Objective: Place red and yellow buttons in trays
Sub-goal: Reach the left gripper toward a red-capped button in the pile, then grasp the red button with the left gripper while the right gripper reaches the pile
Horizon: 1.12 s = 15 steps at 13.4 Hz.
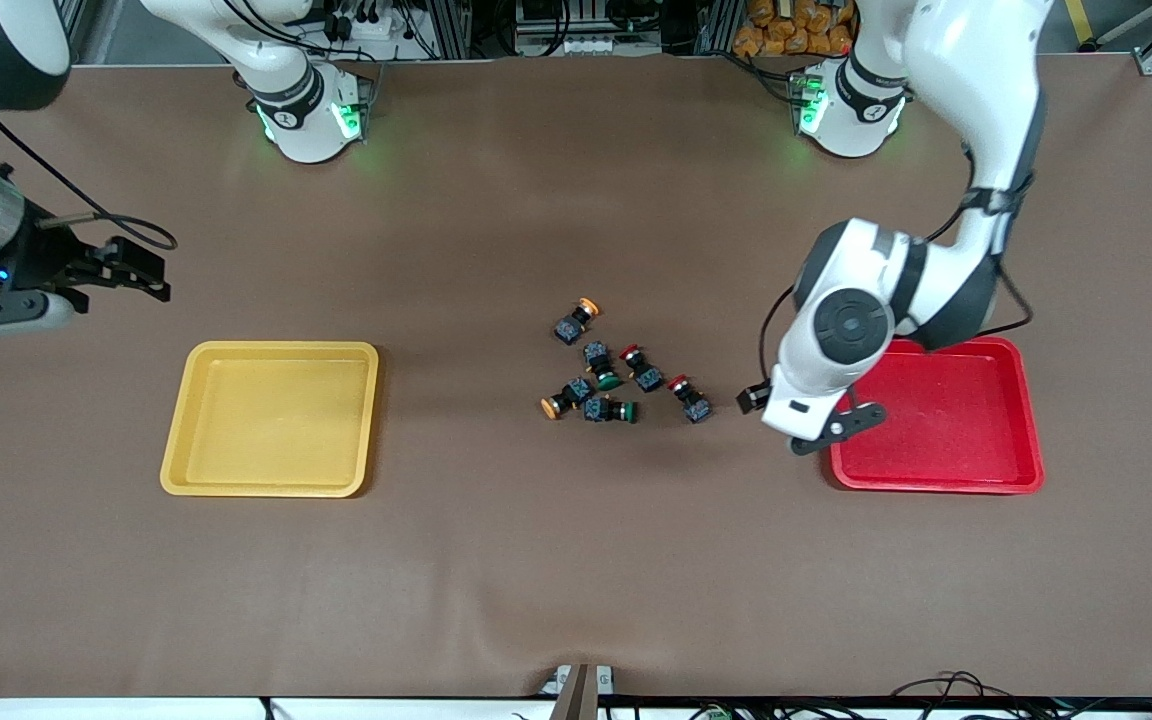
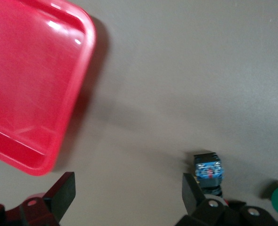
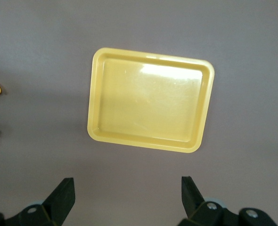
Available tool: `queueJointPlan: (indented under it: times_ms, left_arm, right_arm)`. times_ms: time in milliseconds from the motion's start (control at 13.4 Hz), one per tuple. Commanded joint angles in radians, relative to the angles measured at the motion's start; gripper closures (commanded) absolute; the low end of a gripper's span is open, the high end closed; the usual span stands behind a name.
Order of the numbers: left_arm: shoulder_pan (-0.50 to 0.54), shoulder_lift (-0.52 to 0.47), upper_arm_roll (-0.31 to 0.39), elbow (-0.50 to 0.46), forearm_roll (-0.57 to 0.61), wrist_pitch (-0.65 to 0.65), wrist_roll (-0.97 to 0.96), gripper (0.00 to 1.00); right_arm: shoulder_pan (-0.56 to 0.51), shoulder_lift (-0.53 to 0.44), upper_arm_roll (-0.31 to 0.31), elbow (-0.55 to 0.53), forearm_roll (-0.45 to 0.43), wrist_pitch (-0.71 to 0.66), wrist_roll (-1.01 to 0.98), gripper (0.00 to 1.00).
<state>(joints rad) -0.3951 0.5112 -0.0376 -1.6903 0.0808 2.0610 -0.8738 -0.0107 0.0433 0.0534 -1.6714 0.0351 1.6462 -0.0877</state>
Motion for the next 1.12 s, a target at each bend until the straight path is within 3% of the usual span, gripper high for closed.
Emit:
queueJointPlan:
  times_ms: [0, 373, 1043]
  left_arm:
    - [-0.053, 0.067, 0.004, 0.020, 0.022, 0.065, -0.120, 0.00]
    - [-0.097, 0.159, 0.004, 0.023, 0.027, 0.183, -0.218, 0.00]
    - [-0.119, 0.216, 0.002, 0.043, 0.022, 0.265, -0.303, 0.00]
  right_arm:
    - [0.018, 0.056, -0.007, 0.018, -0.003, -0.002, -0.006, 0.00]
    - [0.066, 0.122, -0.017, 0.021, -0.006, 0.012, 0.028, 0.00]
    - [0.221, 0.204, -0.017, 0.022, 0.022, 0.084, 0.466, 0.00]
